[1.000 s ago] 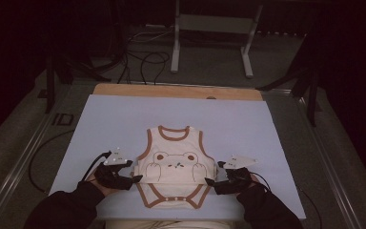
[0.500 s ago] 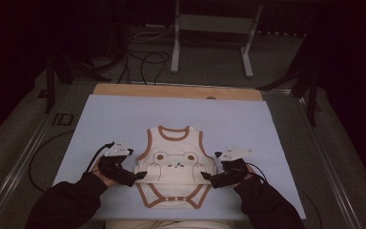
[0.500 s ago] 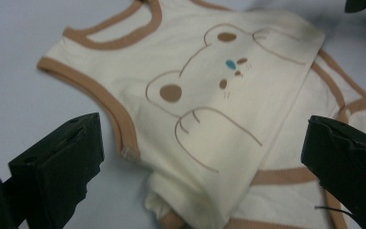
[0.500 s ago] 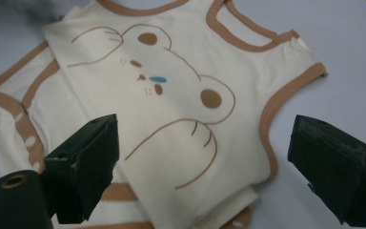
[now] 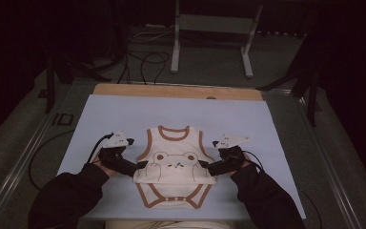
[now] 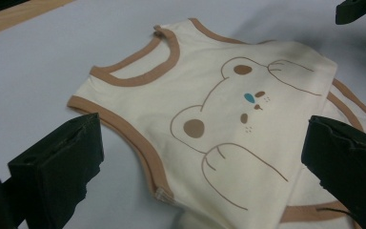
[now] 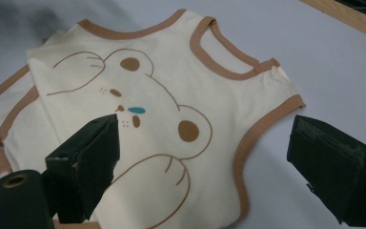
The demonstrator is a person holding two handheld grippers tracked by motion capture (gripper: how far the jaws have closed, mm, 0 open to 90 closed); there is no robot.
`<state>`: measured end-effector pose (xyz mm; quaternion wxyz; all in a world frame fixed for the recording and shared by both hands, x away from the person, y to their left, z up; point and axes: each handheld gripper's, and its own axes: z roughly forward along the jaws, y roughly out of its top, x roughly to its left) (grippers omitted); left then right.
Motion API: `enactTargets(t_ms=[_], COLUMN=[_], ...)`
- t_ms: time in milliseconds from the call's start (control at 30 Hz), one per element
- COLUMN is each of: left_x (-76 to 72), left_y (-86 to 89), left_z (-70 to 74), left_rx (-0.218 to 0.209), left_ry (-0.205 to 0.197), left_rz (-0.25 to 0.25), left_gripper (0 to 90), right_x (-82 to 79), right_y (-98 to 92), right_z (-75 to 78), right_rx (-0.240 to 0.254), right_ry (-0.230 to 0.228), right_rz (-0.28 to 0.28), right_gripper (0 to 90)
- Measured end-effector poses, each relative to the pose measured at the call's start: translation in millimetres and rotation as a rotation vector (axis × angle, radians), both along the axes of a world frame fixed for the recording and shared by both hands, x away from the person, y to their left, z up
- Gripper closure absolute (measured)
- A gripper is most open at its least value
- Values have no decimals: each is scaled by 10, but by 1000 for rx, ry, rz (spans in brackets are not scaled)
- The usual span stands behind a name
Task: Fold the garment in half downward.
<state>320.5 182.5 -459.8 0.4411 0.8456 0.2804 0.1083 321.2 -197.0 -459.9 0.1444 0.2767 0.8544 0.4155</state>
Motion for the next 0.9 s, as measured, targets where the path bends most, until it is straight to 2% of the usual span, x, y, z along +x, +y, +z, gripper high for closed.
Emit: enactTargets(t_ms=[433, 700, 900], left_x=[184, 320, 424], left_y=[-5, -6, -19], left_z=[-6, -15, -29], left_rx=[28, 24, 44], left_ry=[-22, -10, -3], left_rz=[-9, -9, -12], left_gripper=[17, 18, 18], right_x=[251, 404, 527], right_y=[83, 95, 102], right_z=[100, 117, 78], right_rx=[0, -1, -16], right_ry=[-17, -18, -2], right_rz=[-7, -8, -7], right_gripper=[107, 107, 107])
